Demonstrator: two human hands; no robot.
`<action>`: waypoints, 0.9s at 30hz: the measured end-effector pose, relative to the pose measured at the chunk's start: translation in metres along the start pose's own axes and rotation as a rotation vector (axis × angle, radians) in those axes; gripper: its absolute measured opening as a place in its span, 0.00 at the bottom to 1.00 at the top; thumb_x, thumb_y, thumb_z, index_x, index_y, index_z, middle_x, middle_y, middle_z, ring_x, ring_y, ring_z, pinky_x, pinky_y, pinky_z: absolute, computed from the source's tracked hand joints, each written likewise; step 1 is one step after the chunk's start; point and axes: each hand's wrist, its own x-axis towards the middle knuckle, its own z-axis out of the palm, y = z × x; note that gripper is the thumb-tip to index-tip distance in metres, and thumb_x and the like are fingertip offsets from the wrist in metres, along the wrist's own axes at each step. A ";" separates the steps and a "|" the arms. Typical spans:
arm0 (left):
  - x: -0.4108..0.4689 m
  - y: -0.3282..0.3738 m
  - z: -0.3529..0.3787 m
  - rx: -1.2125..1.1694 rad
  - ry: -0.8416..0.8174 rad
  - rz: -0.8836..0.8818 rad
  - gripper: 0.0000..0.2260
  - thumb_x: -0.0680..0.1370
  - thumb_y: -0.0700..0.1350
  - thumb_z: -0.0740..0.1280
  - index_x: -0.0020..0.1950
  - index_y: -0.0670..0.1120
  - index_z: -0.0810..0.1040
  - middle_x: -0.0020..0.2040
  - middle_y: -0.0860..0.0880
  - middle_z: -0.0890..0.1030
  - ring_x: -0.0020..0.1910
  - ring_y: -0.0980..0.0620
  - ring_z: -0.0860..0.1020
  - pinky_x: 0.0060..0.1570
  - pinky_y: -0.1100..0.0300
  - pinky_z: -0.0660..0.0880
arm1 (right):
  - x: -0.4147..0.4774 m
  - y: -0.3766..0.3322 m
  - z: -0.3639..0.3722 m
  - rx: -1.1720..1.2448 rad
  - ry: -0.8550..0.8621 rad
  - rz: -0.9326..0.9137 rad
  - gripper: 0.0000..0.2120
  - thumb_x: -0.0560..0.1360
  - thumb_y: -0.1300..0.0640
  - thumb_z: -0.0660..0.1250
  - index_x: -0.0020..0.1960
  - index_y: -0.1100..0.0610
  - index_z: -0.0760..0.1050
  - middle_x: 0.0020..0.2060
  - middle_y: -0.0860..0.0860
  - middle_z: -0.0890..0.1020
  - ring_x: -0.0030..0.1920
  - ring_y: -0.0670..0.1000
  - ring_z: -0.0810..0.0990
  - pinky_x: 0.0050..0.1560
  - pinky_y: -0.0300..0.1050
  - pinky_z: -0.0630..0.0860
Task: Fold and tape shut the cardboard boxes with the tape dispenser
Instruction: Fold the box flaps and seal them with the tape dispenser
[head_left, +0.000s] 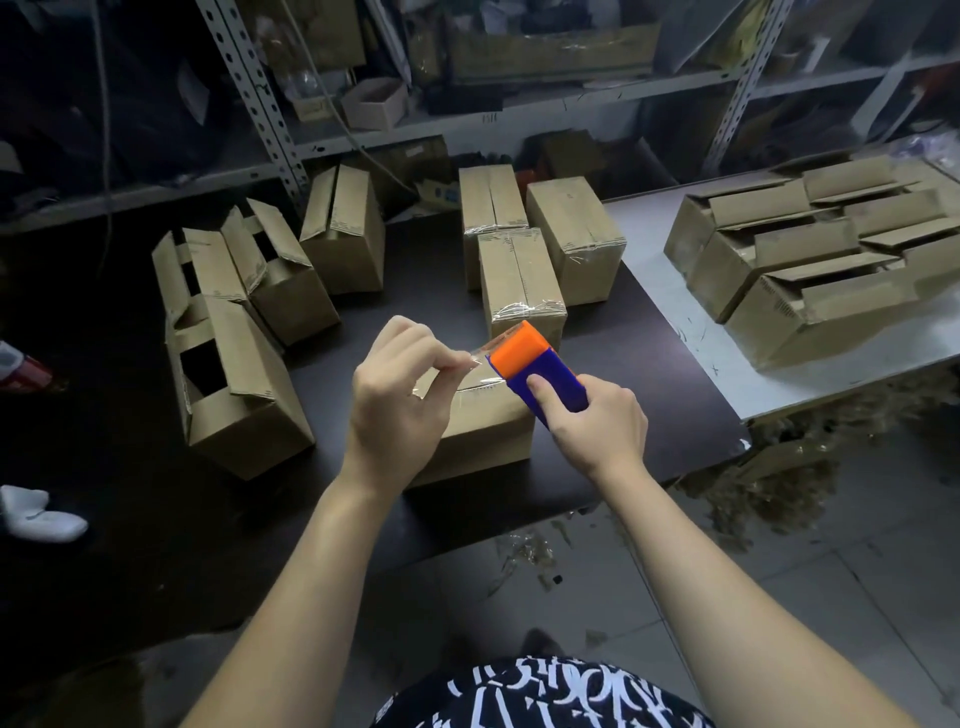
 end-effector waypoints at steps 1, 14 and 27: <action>-0.001 0.001 0.001 0.012 0.021 0.006 0.05 0.76 0.37 0.76 0.43 0.36 0.84 0.38 0.44 0.81 0.42 0.50 0.75 0.39 0.52 0.75 | 0.001 -0.004 0.000 0.004 -0.005 -0.002 0.19 0.77 0.33 0.67 0.39 0.48 0.75 0.32 0.42 0.77 0.35 0.44 0.75 0.33 0.37 0.63; 0.011 -0.012 -0.045 -0.277 0.031 -0.589 0.04 0.78 0.41 0.75 0.47 0.48 0.82 0.41 0.46 0.85 0.44 0.47 0.85 0.47 0.49 0.82 | 0.006 0.066 0.014 -0.068 -0.026 0.359 0.19 0.82 0.42 0.65 0.61 0.58 0.75 0.57 0.58 0.82 0.56 0.60 0.80 0.55 0.53 0.78; -0.010 -0.046 -0.053 -0.363 -0.148 -0.807 0.04 0.78 0.42 0.75 0.47 0.45 0.81 0.41 0.44 0.84 0.39 0.53 0.79 0.34 0.67 0.73 | -0.012 -0.009 0.059 0.085 0.027 0.275 0.20 0.78 0.35 0.65 0.57 0.50 0.75 0.51 0.46 0.79 0.51 0.51 0.78 0.45 0.46 0.71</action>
